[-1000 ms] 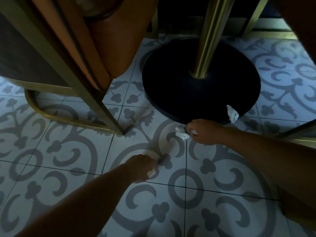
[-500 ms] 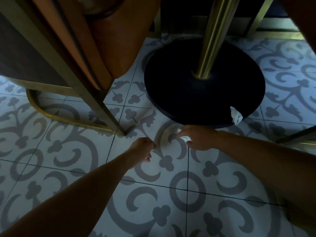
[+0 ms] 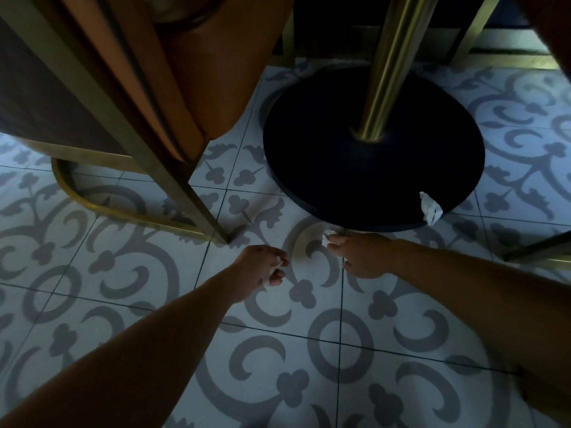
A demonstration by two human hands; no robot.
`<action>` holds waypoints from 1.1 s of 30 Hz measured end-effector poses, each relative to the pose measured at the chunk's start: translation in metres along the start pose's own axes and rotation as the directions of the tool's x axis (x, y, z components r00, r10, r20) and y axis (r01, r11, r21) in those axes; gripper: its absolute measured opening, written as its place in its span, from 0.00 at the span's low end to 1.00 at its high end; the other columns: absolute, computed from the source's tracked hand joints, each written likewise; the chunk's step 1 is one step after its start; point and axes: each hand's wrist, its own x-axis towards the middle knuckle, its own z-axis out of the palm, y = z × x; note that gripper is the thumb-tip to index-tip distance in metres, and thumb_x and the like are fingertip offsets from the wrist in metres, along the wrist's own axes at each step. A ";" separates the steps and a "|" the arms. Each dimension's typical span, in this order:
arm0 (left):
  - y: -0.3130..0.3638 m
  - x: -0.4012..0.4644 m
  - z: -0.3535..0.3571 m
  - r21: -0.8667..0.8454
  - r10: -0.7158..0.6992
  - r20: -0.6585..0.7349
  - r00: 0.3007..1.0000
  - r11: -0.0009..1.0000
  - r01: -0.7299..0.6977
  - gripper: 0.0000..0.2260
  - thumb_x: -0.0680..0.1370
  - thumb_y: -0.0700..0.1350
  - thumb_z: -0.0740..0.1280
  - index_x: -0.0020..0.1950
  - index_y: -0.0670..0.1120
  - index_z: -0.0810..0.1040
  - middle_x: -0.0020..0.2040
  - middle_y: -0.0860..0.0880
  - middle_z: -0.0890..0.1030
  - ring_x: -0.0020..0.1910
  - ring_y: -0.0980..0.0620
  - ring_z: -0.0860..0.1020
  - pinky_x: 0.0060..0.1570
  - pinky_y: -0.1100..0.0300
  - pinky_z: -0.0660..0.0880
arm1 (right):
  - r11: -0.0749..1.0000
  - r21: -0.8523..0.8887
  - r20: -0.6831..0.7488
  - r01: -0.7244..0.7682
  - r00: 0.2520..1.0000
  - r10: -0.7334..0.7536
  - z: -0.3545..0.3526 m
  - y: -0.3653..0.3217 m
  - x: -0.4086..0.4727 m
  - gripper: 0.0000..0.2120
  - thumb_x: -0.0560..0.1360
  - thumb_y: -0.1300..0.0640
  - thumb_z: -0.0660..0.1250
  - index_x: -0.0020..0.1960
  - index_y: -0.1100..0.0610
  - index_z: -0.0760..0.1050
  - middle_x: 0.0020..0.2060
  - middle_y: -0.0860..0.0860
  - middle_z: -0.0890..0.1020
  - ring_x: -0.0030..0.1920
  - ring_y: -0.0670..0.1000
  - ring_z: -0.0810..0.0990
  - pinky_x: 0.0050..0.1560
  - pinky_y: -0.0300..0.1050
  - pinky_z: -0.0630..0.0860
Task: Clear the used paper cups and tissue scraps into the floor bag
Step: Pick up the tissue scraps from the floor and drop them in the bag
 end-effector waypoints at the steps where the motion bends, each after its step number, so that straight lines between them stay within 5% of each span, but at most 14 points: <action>1: -0.001 0.002 -0.002 -0.011 0.008 0.000 1.000 1.000 -0.008 0.08 0.79 0.30 0.60 0.50 0.36 0.78 0.46 0.39 0.81 0.34 0.48 0.76 0.34 0.57 0.75 | 1.000 -0.009 -0.004 0.001 1.000 -0.001 -0.001 -0.001 -0.001 0.27 0.80 0.58 0.55 0.77 0.57 0.51 0.79 0.53 0.50 0.78 0.54 0.50 0.76 0.50 0.53; 8: 0.001 0.011 -0.007 -0.194 0.025 0.101 0.995 0.981 -0.005 0.09 0.80 0.39 0.60 0.52 0.35 0.76 0.44 0.38 0.79 0.33 0.47 0.75 0.29 0.58 0.72 | 0.991 -0.120 -0.118 0.065 0.990 -0.079 -0.004 -0.001 -0.018 0.28 0.81 0.57 0.54 0.78 0.58 0.48 0.79 0.50 0.49 0.77 0.53 0.54 0.73 0.54 0.62; 15: 0.015 0.000 0.014 -0.233 -0.044 0.220 0.975 0.968 0.096 0.20 0.81 0.51 0.59 0.57 0.34 0.76 0.46 0.37 0.79 0.39 0.42 0.78 0.40 0.52 0.77 | 0.938 -0.301 -0.353 0.171 0.894 -0.276 -0.011 -0.013 -0.045 0.31 0.77 0.58 0.60 0.76 0.62 0.53 0.77 0.57 0.56 0.75 0.54 0.61 0.71 0.50 0.67; 21: 0.020 -0.004 0.023 -0.249 -0.032 0.296 0.955 0.962 0.110 0.26 0.81 0.56 0.56 0.63 0.33 0.74 0.54 0.35 0.78 0.47 0.40 0.79 0.59 0.44 0.75 | 0.887 -0.363 -0.368 0.286 0.831 -0.418 -0.020 -0.028 -0.066 0.35 0.72 0.61 0.66 0.75 0.64 0.56 0.75 0.59 0.62 0.71 0.53 0.67 0.68 0.47 0.68; 26: 0.023 -0.005 0.031 -0.296 -0.027 0.320 0.947 0.947 0.127 0.24 0.81 0.55 0.56 0.62 0.35 0.74 0.57 0.36 0.81 0.52 0.39 0.82 0.50 0.44 0.80 | 0.860 -0.383 -0.290 0.338 0.840 -0.459 -0.018 -0.031 -0.066 0.34 0.75 0.62 0.61 0.76 0.63 0.50 0.77 0.59 0.57 0.75 0.56 0.60 0.70 0.55 0.66; 33: 0.022 -0.006 0.042 -0.303 -0.037 0.321 0.946 0.943 0.139 0.19 0.81 0.53 0.58 0.53 0.38 0.78 0.40 0.40 0.81 0.34 0.46 0.78 0.36 0.53 0.80 | 0.854 -0.400 -0.252 0.331 0.857 -0.450 -0.010 -0.029 -0.059 0.34 0.77 0.59 0.59 0.78 0.59 0.47 0.78 0.56 0.54 0.78 0.56 0.50 0.77 0.53 0.54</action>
